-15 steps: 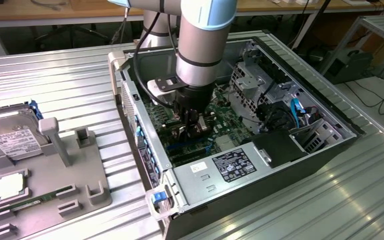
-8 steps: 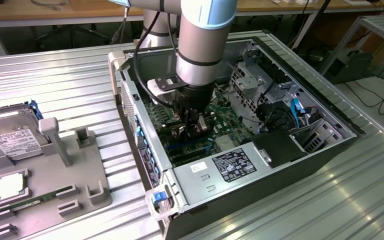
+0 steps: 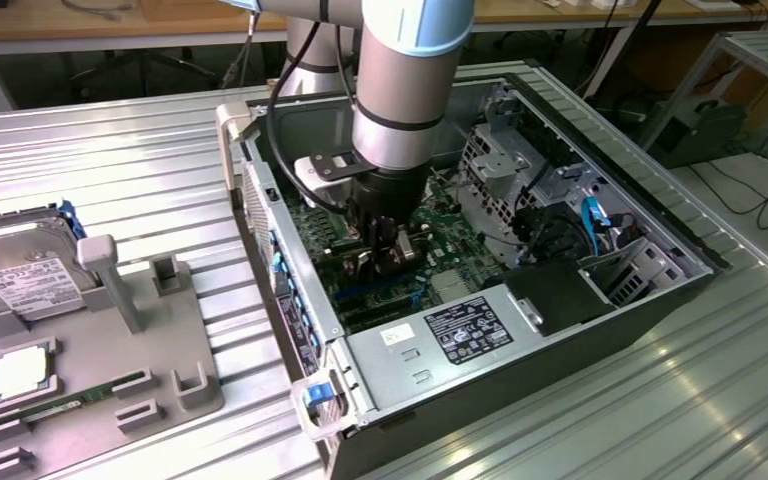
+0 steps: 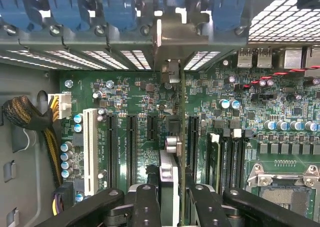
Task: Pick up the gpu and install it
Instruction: 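Insert the gpu into the slot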
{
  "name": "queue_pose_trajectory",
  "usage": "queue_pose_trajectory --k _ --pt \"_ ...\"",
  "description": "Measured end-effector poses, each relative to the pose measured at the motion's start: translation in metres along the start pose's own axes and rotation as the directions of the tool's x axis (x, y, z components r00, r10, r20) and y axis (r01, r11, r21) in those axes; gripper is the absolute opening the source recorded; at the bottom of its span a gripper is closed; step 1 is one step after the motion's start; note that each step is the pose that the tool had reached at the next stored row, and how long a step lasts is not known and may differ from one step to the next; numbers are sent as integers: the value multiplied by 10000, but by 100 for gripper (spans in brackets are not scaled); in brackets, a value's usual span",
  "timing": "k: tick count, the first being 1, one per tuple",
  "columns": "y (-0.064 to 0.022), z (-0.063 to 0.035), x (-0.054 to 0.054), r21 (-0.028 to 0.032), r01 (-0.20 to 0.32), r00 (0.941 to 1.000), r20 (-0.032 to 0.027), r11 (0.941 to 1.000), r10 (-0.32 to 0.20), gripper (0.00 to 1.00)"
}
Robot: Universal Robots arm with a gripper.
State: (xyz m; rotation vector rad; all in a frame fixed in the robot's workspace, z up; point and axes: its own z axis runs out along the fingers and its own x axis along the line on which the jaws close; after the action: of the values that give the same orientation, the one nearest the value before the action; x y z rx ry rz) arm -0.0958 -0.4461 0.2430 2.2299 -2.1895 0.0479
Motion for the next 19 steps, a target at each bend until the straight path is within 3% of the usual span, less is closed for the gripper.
queue_pose_trajectory --k 3,6,10,19 --pt "0 1 -1 0 0 10000 9 10000 0 28" --pt "0 1 -5 1 -1 9999 100 10000 1 28" --pt "0 3 -5 2 -2 9999 153 10000 2 28" --pt "-21 9 -5 2 -2 9999 159 10000 2 28"
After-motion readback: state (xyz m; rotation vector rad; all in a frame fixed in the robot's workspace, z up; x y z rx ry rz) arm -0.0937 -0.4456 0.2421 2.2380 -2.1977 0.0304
